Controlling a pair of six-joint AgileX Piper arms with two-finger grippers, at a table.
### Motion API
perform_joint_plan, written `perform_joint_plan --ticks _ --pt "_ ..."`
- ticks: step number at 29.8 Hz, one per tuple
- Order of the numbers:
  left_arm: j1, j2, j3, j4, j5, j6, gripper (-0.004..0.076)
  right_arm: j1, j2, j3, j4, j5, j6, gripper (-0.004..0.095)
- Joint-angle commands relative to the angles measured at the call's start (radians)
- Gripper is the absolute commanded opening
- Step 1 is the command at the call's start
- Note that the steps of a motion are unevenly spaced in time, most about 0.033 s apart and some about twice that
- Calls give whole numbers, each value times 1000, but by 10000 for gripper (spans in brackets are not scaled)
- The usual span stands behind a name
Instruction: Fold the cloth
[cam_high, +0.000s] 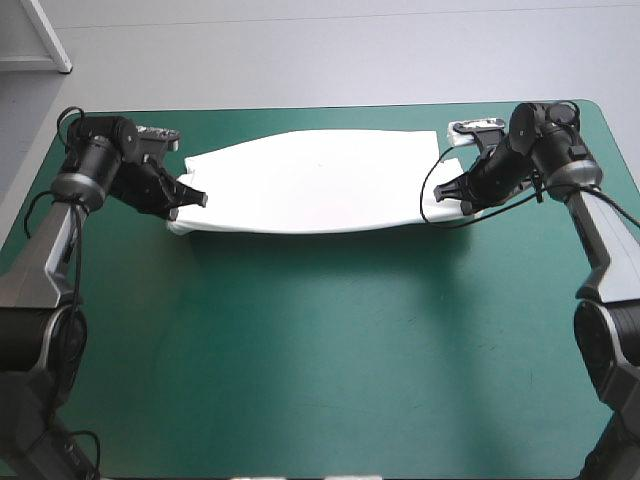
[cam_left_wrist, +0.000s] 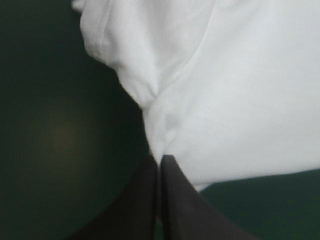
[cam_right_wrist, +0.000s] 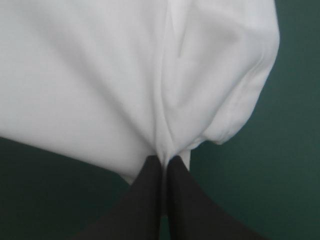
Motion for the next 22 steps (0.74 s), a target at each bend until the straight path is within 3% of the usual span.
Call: perform_joint_plan --ticks 1,10,19,22 --pt "-7 -219 177 -23 -41 -18 -8 -10 -145 116 -8 13 -17 -19" --pt "-7 -490 569 23 48 -29 -8 -10 -373 476 -8 13 -17 -19" --pt "-7 -530 820 37 -7 -17 -1 -10 -480 703 36 -5 -94 -11" --pt "-7 -530 861 18 -39 -17 65 -10 -480 741 84 -53 -130 85"
